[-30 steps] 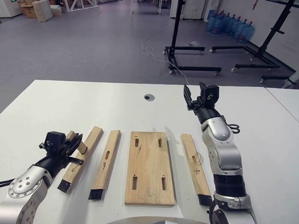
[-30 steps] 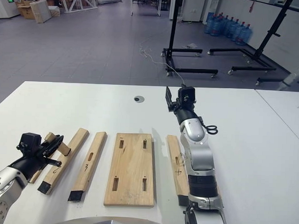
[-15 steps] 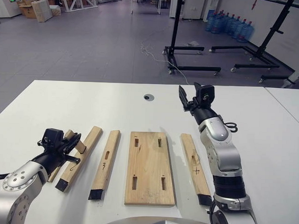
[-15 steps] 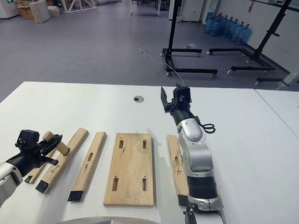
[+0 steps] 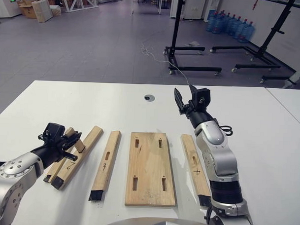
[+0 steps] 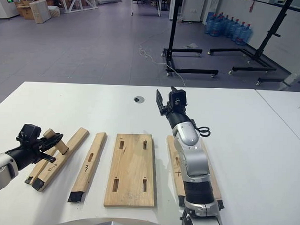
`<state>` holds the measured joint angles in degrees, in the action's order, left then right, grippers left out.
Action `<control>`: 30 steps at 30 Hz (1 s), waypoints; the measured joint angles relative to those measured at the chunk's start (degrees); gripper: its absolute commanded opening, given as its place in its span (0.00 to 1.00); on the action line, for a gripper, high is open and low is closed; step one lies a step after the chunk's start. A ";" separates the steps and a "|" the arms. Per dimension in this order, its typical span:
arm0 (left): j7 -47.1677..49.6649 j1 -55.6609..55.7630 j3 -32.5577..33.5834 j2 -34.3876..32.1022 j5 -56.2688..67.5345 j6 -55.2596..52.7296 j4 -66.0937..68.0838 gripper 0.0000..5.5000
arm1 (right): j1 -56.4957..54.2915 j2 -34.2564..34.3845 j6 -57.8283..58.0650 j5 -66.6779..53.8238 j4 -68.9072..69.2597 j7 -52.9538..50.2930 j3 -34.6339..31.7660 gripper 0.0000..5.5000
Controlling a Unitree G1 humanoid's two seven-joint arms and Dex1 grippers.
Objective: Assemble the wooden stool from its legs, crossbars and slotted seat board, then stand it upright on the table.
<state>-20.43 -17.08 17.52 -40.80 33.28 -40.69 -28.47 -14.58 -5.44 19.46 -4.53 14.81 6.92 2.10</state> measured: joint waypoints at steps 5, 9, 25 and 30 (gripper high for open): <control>0.00 -0.01 -0.11 -0.07 0.00 -0.02 0.01 0.07 | 0.06 0.01 0.41 -0.01 0.64 -0.45 -0.02 0.52; 0.19 0.01 -0.32 -0.05 -0.08 -0.01 0.02 0.15 | 0.06 0.00 0.42 0.00 0.67 -0.46 -0.02 0.52; 2.93 1.02 0.40 7.68 -2.51 -2.01 1.62 0.37 | 0.37 -0.25 0.47 0.01 1.38 -0.89 -0.49 0.52; 3.11 2.10 3.37 9.00 -0.33 -2.22 -0.69 0.37 | 0.38 -0.34 0.47 -0.01 1.42 -0.94 -1.59 0.52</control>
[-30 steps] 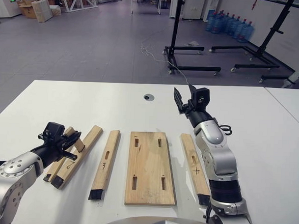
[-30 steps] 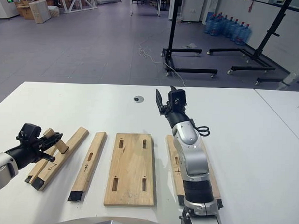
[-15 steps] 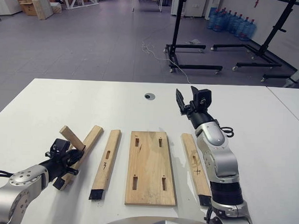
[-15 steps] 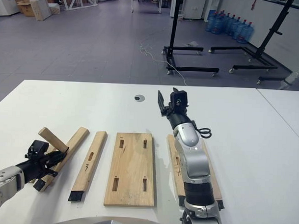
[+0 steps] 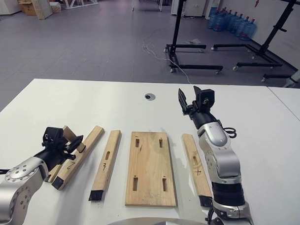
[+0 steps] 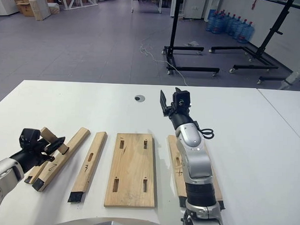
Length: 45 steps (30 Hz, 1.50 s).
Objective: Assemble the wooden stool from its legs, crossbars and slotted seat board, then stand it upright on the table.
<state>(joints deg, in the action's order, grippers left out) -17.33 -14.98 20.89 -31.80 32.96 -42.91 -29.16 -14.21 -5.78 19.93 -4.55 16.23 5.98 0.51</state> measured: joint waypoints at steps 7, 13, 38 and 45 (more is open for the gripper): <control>0.17 6.24 4.39 -0.76 3.70 -1.46 -3.86 0.37 | -0.01 0.16 -0.03 -1.22 0.05 0.42 -1.00 0.52; -0.02 8.36 6.39 -1.63 6.43 -3.54 -4.10 0.37 | -0.01 0.10 -0.86 -1.22 -0.78 0.61 -1.20 0.52; 6.78 26.51 12.23 -0.85 18.26 -5.78 3.47 0.37 | -0.76 0.39 -3.87 -0.99 -4.21 1.33 -1.24 0.52; 7.52 13.69 -4.91 4.76 6.96 -5.07 9.98 0.37 | -0.80 0.58 -3.81 -1.21 -4.26 1.41 -0.72 0.52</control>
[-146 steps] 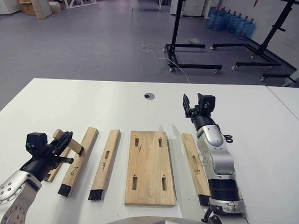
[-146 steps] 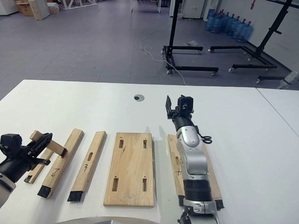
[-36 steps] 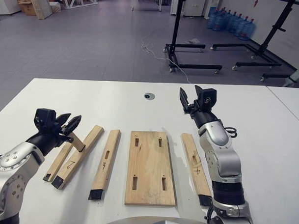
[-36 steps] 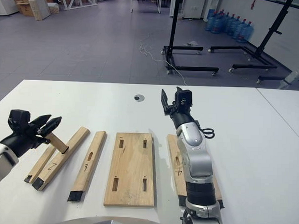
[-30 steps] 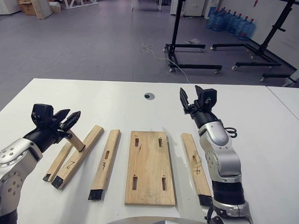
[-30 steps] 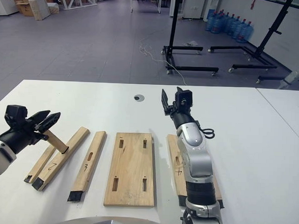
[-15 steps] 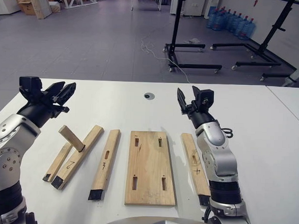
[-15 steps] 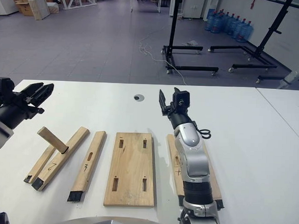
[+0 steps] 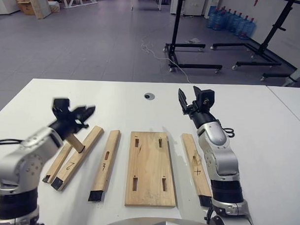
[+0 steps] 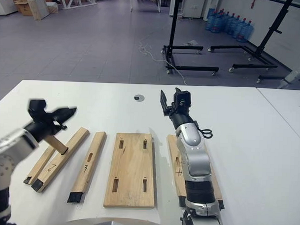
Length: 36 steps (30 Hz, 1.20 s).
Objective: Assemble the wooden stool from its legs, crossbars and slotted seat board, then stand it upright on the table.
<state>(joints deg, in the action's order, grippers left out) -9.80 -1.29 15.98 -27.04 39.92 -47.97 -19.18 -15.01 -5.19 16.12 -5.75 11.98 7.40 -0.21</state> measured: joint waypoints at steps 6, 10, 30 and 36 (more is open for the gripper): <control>-2.85 -4.67 1.50 1.54 -4.35 5.80 6.09 0.37 | 0.10 0.22 0.06 -1.17 0.33 0.25 -0.24 0.52; -2.67 1.69 2.35 2.75 -1.65 5.64 0.66 0.37 | 0.71 0.84 0.06 -1.20 0.67 -0.17 -0.21 0.52; 0.03 0.10 24.65 1.20 5.89 14.72 -14.70 0.37 | 0.69 -0.91 -0.31 -1.00 0.94 -0.10 -2.10 0.52; -4.07 -5.40 24.56 3.16 8.37 16.84 -11.44 0.37 | 0.50 -0.55 -0.32 -0.96 0.89 0.38 0.06 0.52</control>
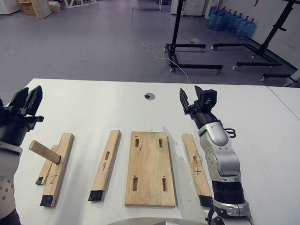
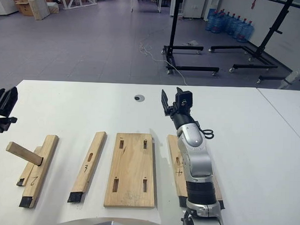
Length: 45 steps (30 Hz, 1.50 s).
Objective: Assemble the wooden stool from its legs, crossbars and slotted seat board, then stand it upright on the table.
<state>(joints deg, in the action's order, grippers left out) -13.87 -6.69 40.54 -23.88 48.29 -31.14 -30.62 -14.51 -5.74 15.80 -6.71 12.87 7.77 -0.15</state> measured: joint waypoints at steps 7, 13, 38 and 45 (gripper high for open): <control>-0.84 -2.86 2.27 1.03 5.40 0.05 4.30 0.37 | -0.07 -0.09 -0.02 0.02 -0.18 0.06 0.15 0.52; 2.25 -0.37 3.16 0.67 10.91 -0.01 4.61 0.37 | -0.07 0.02 -0.36 0.24 -0.19 -0.02 0.72 0.52; 1.74 3.26 4.89 -9.13 13.19 1.06 6.86 0.37 | -0.09 -0.07 -2.16 1.19 -0.29 -0.18 -0.28 0.52; -1.72 -8.20 -0.39 -0.71 6.05 3.55 10.23 0.37 | -0.89 0.05 -2.33 1.19 -0.40 -0.13 -0.24 0.52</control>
<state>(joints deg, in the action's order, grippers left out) -15.59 -14.89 40.15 -24.59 54.34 -27.59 -20.39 -15.40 -5.70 13.47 -5.52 12.48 7.64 -0.39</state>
